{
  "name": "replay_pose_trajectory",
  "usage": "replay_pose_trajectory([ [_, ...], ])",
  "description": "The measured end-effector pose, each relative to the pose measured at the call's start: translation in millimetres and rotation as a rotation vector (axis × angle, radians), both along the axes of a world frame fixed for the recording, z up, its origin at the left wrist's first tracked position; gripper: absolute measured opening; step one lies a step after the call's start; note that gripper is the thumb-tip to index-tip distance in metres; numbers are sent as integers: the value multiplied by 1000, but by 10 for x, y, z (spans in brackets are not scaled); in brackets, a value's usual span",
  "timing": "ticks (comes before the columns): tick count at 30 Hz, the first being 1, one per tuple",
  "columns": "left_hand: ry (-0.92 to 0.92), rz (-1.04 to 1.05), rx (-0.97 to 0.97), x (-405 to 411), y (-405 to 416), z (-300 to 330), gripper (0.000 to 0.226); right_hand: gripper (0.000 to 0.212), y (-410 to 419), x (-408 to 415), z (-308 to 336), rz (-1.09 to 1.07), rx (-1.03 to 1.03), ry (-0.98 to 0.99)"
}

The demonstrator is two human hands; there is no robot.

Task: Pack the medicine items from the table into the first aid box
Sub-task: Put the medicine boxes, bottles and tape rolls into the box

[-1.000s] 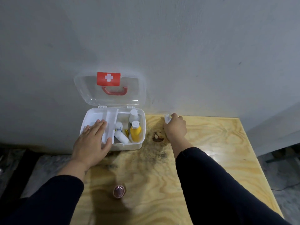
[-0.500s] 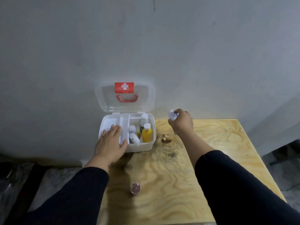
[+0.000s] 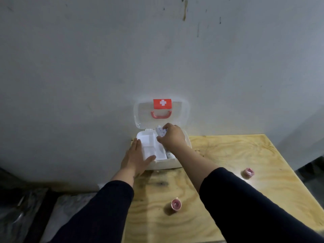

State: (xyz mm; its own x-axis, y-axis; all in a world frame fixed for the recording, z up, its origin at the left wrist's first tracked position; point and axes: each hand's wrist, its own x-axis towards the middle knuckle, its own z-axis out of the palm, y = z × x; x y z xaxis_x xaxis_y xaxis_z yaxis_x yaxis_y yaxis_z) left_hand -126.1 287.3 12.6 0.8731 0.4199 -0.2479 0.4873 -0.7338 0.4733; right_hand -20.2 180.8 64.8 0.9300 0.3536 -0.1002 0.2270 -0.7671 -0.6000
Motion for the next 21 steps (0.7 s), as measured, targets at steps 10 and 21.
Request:
replay_pose_trajectory([
  [10, -80, -54, -43, -25, 128, -20, 97, 49, 289, -52, -201, -56, -184, -28],
  [21, -70, -70, -57, -13, 212, -3, 96, 62, 288, -312, -186, 266, -99, 52],
])
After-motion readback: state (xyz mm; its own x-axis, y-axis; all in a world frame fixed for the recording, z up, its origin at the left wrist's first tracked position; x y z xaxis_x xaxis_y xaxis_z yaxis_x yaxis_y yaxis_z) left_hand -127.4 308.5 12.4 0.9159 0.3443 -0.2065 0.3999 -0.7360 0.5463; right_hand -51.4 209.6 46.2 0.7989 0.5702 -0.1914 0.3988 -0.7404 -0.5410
